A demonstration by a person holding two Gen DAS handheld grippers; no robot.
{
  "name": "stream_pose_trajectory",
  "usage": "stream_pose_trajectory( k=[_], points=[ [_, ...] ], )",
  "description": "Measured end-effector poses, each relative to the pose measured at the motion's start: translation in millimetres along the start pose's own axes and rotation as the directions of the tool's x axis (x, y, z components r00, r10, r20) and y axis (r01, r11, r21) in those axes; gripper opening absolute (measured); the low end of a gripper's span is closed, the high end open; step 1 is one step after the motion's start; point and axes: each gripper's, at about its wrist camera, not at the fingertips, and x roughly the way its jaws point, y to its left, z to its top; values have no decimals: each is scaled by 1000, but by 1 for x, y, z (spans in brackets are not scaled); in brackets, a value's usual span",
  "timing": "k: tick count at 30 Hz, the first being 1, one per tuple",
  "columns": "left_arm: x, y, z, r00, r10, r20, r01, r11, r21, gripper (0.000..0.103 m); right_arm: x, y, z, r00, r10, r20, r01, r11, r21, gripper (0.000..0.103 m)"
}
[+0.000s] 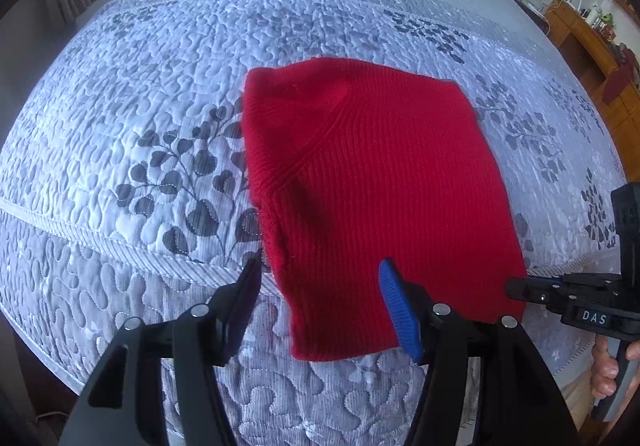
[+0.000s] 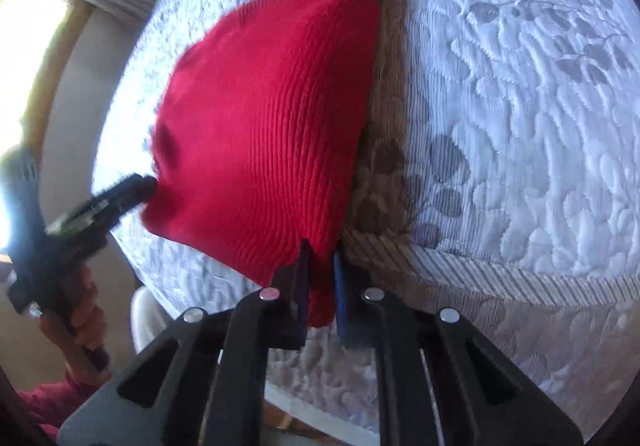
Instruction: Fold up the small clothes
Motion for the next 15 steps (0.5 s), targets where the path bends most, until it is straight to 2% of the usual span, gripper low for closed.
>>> stream_pose_trajectory(
  k=[2,6,8,11,15],
  points=[
    [5,12,4,1000,3,-11,-3,1000,-28,63,1,3,4,1000,-4,-1,4,1000,-28,13],
    [14,46,23,999,-33,-34,29,993,-116,67,-15,3,14,999,25,34,-23,999,-48,38],
    [20,58,37,996,-78,-40,71,986,-149,67,-28,-1,24,997,38,66,-35,998,-46,45],
    [35,66,54,987,-146,-71,131,975,-180,67,-38,-13,47,992,78,96,-76,997,-24,46],
    [62,74,70,969,-218,-120,187,956,-225,68,-33,-26,74,989,125,80,-125,992,2,46]
  ],
)
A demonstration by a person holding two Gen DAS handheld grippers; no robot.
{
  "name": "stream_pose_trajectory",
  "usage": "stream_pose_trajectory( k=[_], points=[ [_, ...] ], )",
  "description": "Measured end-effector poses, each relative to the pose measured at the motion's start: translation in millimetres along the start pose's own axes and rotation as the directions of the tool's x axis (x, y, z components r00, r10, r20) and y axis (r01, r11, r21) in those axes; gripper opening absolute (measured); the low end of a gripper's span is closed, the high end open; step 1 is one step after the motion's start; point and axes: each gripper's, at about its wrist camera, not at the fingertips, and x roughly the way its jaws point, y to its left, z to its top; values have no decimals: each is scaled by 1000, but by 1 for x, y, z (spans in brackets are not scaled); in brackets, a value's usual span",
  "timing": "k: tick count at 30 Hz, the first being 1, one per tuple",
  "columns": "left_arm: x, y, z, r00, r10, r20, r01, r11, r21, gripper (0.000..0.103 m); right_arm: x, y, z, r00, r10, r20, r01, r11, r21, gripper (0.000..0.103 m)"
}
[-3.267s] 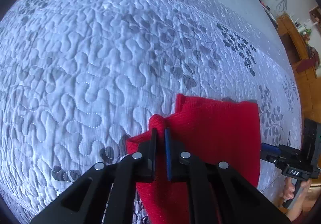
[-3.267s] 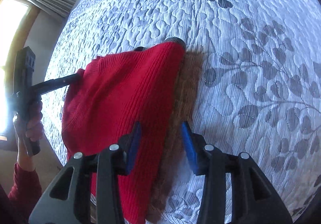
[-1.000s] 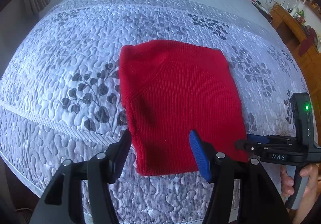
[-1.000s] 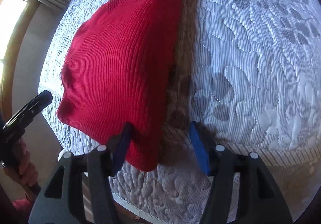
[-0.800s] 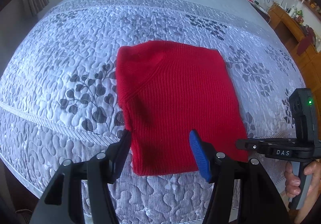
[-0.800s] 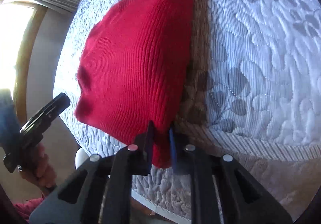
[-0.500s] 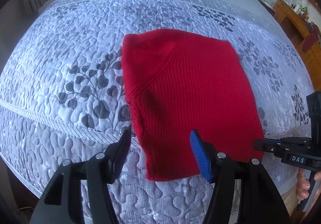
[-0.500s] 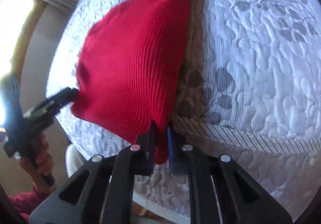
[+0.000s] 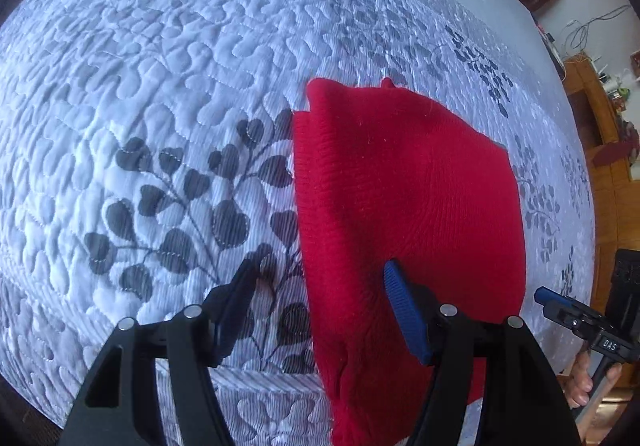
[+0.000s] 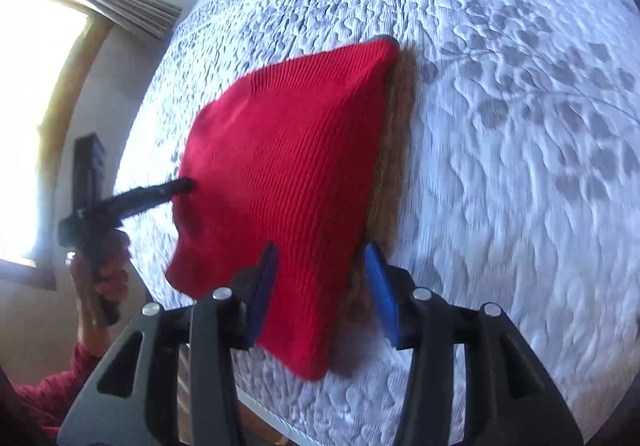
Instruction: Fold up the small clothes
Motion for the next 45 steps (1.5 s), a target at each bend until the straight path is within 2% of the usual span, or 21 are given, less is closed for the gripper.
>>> stream_pose_trajectory(
  k=[4,7,8,9,10,13,17,22,23,24,25,26,27,29,30,32,35,38,41,43,45],
  points=[
    [14,4,10,995,-94,-37,93,995,-26,71,17,-4,19,999,-1,-37,0,1000,-16,46],
    [19,2,12,989,-137,-58,135,990,-41,71,30,-2,29,998,4,-60,-5,1000,-16,46],
    [21,0,13,982,-175,-71,173,984,-41,71,34,-2,30,998,13,-66,-14,1000,-18,46],
    [25,-3,13,964,-247,-101,243,969,-49,69,39,-2,32,997,20,-73,-21,1000,-20,48],
    [29,-6,12,955,-274,-117,269,962,-51,68,42,-2,33,997,18,-74,-19,1000,-22,51],
    [38,-10,14,960,-250,-129,249,968,-24,65,46,-7,37,997,27,-73,-28,999,-19,55],
    [44,-1,21,942,-313,-124,307,949,-66,60,50,-16,43,994,76,-77,-75,997,15,55],
    [55,-1,34,919,-371,-131,364,928,-77,61,65,-23,55,990,116,-79,-112,992,61,55],
    [56,-1,34,918,-374,-130,367,927,-75,61,66,-25,56,989,130,-76,-125,989,77,54],
    [56,-2,34,920,-371,-129,364,928,-74,57,66,-27,55,988,140,-69,-135,988,80,52],
    [55,-2,33,922,-367,-126,360,930,-75,50,64,-26,54,988,143,-61,-138,988,71,46],
    [54,-1,33,916,-382,-124,374,924,-86,37,59,-25,51,988,147,-50,-144,988,53,40],
    [53,-1,31,910,-398,-119,386,916,-106,36,54,-24,48,989,146,-39,-144,989,42,38],
    [47,-9,28,929,-354,-103,346,934,-87,34,42,-20,43,990,141,-21,-141,990,27,32],
    [42,-17,25,943,-321,-91,316,947,-58,34,34,-18,39,990,138,-11,-138,990,17,30],
    [31,-38,19,952,-297,-78,297,955,-10,33,16,-13,33,992,128,2,-128,992,-6,26],
    [17,-72,8,944,-317,-86,322,946,40,33,-18,-16,21,995,96,20,-95,995,-19,24],
    [14,-117,1,942,-322,-96,331,939,91,33,-54,-35,17,998,58,35,-58,998,-7,24],
    [18,-161,1,938,-335,-90,345,930,128,33,-89,-63,23,998,9,56,-10,1000,10,24],
    [28,-189,7,926,-363,-100,373,920,117,33,-106,-86,33,998,1,56,-3,999,35,24],
    [41,-209,14,928,-361,-94,371,919,130,34,-116,-118,48,998,-29,57,25,997,74,24]
  ],
)
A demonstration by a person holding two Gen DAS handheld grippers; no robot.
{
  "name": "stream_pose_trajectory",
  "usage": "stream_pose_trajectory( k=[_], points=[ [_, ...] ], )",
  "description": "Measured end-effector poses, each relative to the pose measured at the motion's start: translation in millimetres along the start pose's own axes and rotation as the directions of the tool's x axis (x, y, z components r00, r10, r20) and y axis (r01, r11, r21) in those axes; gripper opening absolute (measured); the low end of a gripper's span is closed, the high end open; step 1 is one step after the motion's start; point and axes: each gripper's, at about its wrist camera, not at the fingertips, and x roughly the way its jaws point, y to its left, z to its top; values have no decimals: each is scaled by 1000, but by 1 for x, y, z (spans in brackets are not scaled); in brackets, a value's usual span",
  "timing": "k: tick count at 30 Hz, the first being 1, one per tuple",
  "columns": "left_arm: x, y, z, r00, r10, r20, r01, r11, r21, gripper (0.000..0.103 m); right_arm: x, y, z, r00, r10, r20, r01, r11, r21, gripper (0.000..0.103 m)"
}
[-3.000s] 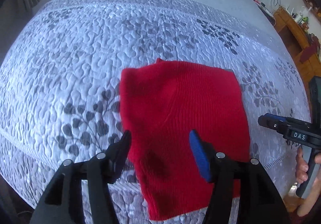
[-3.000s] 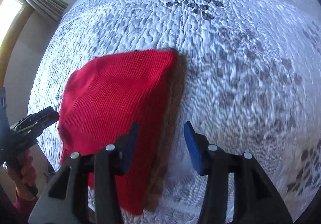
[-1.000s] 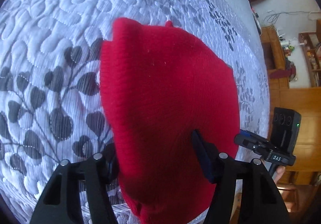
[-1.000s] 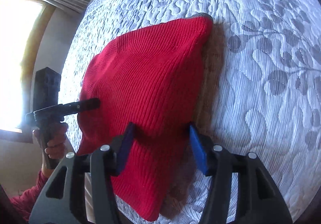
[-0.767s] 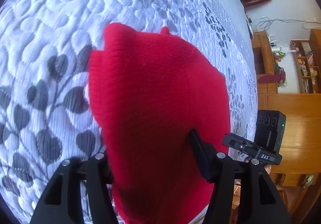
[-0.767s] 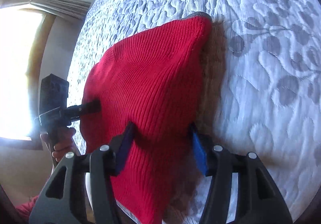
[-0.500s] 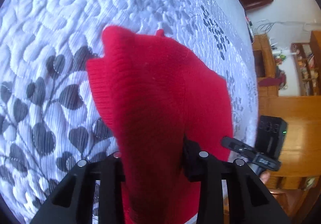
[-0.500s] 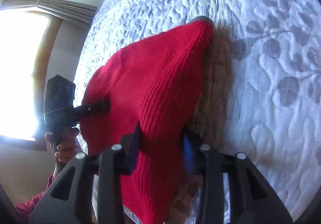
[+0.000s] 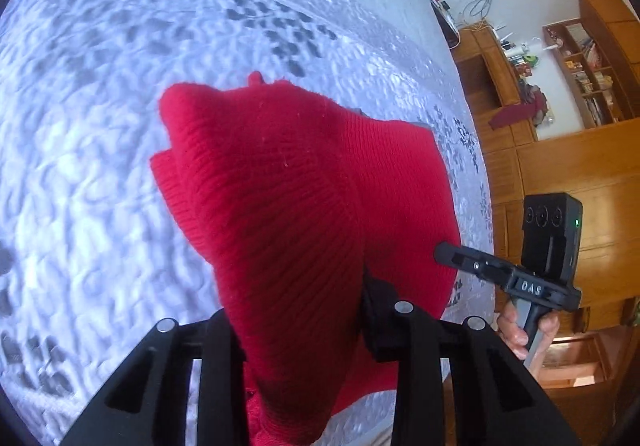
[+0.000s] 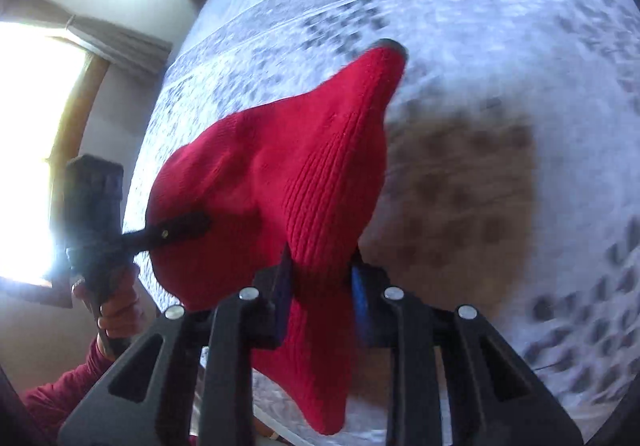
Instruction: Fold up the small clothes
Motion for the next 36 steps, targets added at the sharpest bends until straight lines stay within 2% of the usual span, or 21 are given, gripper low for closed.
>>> stream_pose_trajectory(
  k=[3,5,6,7,9,10,13,19,23,24,26,28,29,30,33,34,36],
  points=[
    [41,-2,17,998,56,-4,-56,998,-7,34,11,-34,21,1000,-27,3,27,998,58,24],
    [71,7,28,991,134,-25,-135,991,-22,36,27,-61,28,997,-77,-8,77,991,111,23],
    [82,13,31,988,148,-36,-149,988,-26,39,32,-72,26,999,-35,-9,36,990,137,24],
    [87,20,32,992,123,-37,-125,991,-50,39,33,-79,23,1000,-7,5,6,986,164,25],
    [82,24,29,995,90,-31,-92,994,-60,40,29,-81,16,999,-10,33,5,987,161,40],
    [78,25,27,996,90,-28,-92,995,-47,41,25,-79,9,998,-37,49,30,990,135,50],
    [63,24,11,992,124,-24,-125,992,-27,50,13,-74,-18,998,-31,57,25,994,108,51],
    [36,9,-34,974,225,11,-225,973,52,51,8,-47,-84,998,-64,-10,64,997,30,51],
    [41,0,-65,965,261,-28,-257,961,101,53,23,-42,-119,998,-22,-64,25,999,47,51],
    [46,0,-71,964,261,-46,-255,961,103,53,28,-43,-123,997,-1,-72,6,998,60,50],
    [59,2,-78,960,267,-81,-260,961,91,51,33,-44,-127,998,12,-68,-7,996,84,28],
    [58,3,-83,965,250,-83,-245,967,68,32,27,-45,-129,996,66,-56,-59,991,119,19],
    [55,2,-84,970,227,-87,-223,973,54,21,20,-42,-130,996,72,-44,-66,991,115,17],
    [50,0,-85,973,214,-83,-211,976,44,19,15,-38,-131,997,67,-36,-63,993,104,17],
    [39,-2,-92,970,232,-74,-230,973,39,19,0,-29,-138,999,36,-30,-34,997,76,15],
    [40,-1,-96,967,245,-76,-242,969,47,19,3,-29,-139,999,1,-42,2,998,63,15],
    [51,2,-102,952,295,-81,-288,954,86,19,17,-36,-142,997,-32,-72,38,996,76,15]
  ],
)
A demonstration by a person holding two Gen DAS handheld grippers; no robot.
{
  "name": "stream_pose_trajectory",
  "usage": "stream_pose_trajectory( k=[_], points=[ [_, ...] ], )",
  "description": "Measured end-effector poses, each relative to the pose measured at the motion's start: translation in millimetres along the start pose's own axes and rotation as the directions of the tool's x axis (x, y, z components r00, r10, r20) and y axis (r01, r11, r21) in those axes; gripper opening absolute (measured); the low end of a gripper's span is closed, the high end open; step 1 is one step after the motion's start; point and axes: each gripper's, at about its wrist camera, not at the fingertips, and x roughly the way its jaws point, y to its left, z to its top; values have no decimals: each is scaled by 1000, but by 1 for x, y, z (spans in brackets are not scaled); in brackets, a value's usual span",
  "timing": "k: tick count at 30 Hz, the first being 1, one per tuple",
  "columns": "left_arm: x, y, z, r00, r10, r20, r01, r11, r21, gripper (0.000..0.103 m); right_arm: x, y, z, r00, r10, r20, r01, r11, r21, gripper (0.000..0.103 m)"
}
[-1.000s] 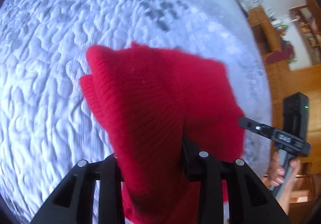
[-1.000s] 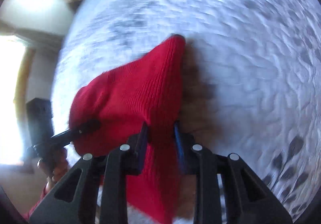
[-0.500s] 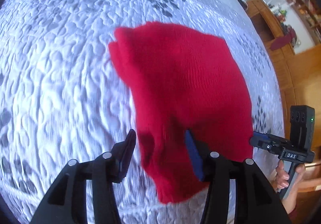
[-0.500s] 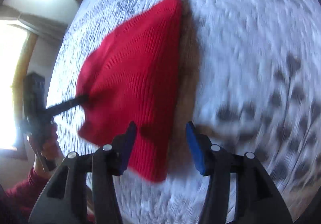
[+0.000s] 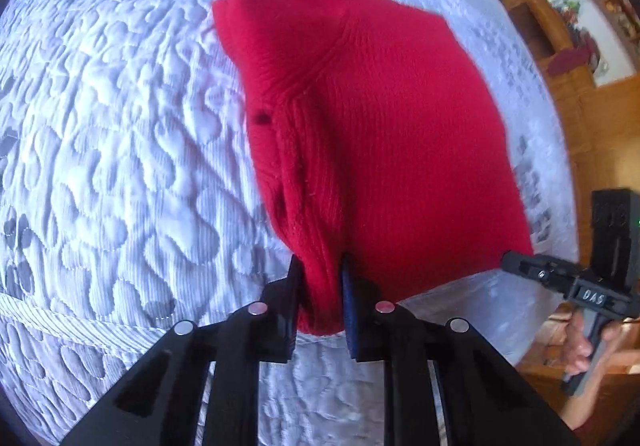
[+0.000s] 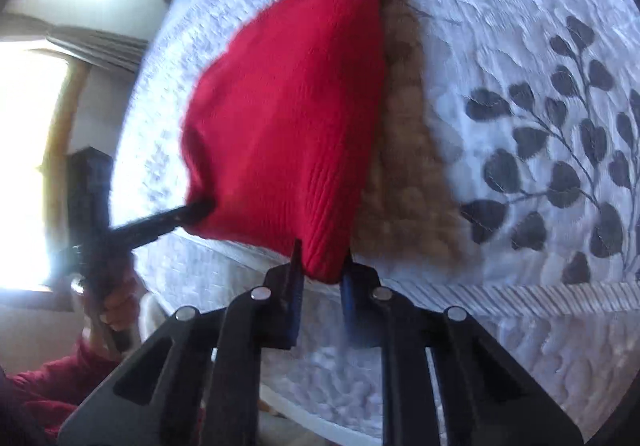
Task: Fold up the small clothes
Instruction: 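Release the folded sweater and pull both grippers back from it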
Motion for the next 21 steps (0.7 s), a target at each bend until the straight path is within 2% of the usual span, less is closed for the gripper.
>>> stream_pose_trajectory(
  k=[1,3,7,9,11,12,17,19,21],
  points=[
    [4,1,-1,1000,0,1,0,1000,-4,20,13,-6,-2,1000,-17,-19,18,1000,13,15],
    [5,4,-3,1000,-9,13,9,1000,-13,22,21,-8,-4,1000,-21,-4,22,1000,16,15],
    [0,9,-12,999,-2,36,2,1000,4,27,15,-4,-11,999,-42,31,42,999,17,16],
    [-11,14,-23,999,22,46,-22,1000,4,41,12,2,-17,996,-67,53,66,998,14,23],
    [-19,14,-22,996,61,59,-61,998,-11,49,8,13,-29,990,-113,78,113,994,5,33],
    [-23,14,-23,995,80,63,-79,997,-14,51,6,17,-32,988,-126,87,126,992,6,36],
    [-40,16,-40,983,165,81,-164,986,-19,63,4,35,-60,956,-262,133,264,964,2,46],
    [-44,17,-52,969,232,83,-231,973,-17,64,3,41,-73,941,-304,147,307,952,3,52],
    [-46,16,-62,959,270,79,-270,963,-21,66,0,41,-81,927,-343,151,346,938,5,58]
  ],
)
